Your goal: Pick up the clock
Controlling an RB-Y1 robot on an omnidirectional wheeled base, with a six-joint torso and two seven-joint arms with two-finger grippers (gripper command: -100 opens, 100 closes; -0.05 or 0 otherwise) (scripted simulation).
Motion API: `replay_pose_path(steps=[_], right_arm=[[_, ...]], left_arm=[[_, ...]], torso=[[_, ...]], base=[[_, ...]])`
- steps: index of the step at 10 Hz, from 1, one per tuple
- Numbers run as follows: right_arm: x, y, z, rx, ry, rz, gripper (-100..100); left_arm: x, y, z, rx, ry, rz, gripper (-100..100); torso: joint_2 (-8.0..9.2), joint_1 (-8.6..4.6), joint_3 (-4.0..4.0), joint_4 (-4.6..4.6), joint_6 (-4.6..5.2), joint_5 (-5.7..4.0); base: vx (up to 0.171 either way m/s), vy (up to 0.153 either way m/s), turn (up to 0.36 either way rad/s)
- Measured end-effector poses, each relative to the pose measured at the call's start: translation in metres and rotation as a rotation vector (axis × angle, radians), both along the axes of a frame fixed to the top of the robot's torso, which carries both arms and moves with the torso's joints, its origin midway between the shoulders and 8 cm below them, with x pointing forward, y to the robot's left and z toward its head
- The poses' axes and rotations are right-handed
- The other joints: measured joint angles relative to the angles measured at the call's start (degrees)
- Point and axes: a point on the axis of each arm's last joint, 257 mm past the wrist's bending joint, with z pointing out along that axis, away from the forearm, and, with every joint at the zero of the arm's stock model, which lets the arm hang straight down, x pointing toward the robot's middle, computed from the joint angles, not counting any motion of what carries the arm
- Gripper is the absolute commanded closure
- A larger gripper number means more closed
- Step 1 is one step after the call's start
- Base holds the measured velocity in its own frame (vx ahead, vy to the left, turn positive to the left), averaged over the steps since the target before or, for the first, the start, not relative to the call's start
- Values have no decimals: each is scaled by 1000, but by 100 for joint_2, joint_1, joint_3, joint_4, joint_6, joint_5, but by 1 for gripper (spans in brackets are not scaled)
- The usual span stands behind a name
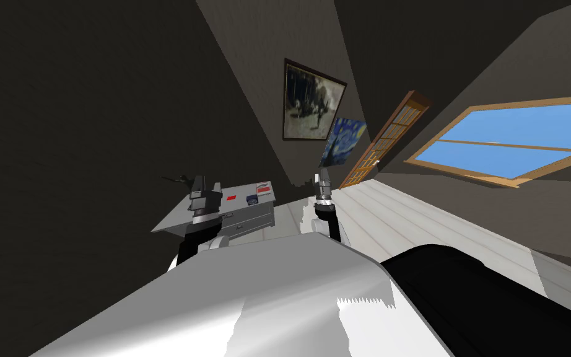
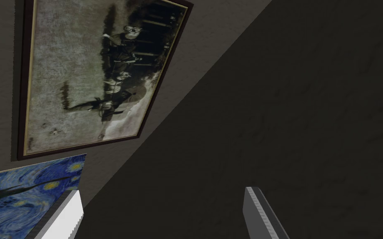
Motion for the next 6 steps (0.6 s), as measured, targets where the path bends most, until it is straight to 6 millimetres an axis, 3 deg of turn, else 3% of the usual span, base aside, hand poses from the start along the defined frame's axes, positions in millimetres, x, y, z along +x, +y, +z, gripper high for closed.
replay_pose_path(steps=[2,6], right_arm=[[0,0,0,0,0,0,0],[0,0,0,0,0,0,0]], left_arm=[[8,-5,-5,26,27,-28,-100],[38,-16,-34,55,140,-95,-100]], torso=[[-8,-13,-4,-2,0,-3],[-19,-33,-11,-4,0,-7]], base=[[29,-55,27],[33,-81,31]])
